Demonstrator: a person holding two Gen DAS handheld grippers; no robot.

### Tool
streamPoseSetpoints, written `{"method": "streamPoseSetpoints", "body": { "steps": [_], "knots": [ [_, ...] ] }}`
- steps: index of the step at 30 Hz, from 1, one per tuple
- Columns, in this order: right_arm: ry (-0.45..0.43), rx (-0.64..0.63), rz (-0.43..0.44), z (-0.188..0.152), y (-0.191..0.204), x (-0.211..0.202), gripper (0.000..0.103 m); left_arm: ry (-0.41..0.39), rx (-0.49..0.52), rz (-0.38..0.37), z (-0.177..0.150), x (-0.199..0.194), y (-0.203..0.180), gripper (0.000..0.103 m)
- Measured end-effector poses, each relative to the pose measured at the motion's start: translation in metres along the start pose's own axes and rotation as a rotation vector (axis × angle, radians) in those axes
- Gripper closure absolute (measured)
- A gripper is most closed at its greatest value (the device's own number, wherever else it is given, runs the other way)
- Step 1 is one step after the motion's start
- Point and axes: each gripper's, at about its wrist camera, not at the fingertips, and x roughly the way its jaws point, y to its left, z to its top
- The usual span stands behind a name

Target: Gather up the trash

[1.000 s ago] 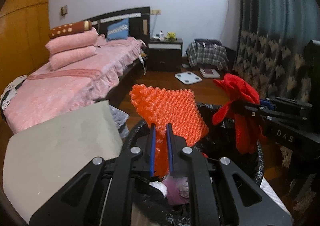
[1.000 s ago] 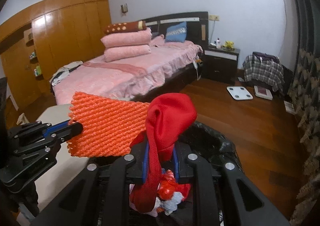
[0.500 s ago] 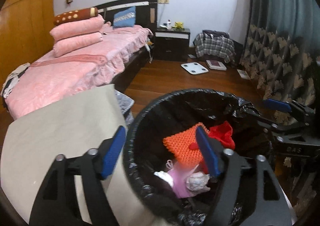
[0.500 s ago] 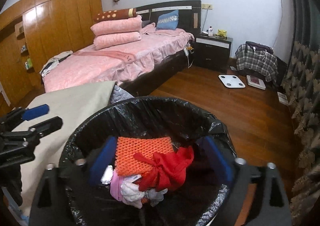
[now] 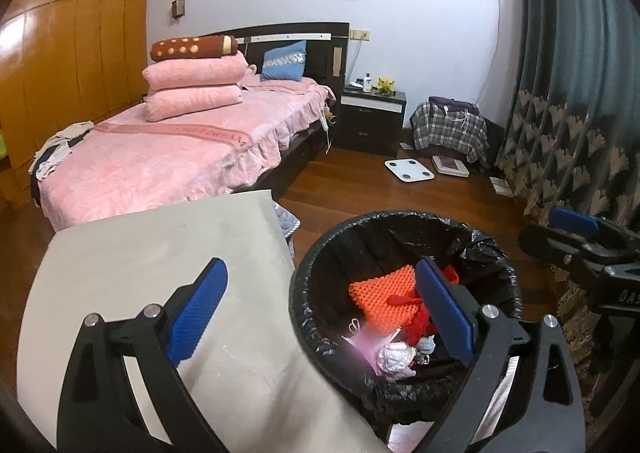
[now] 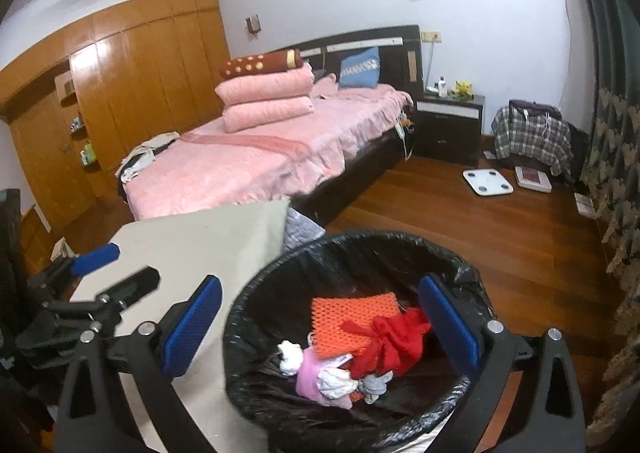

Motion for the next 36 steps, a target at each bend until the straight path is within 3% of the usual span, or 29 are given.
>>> {"method": "streamPoseSetpoints", "body": {
  "steps": [16, 36],
  "knots": [
    [-0.048, -0.091, 0.028, 0.003, 0.041, -0.052, 0.006, -0.113, -0.001, 0.014, -0.003, -0.076, -0.005, 0.009],
    [-0.06, -0.129, 0.027, 0.002, 0.052, -0.059, 0.006, -0.153, -0.012, 0.024, -0.002, -0.095, -0.001, 0.007]
  ]
}}
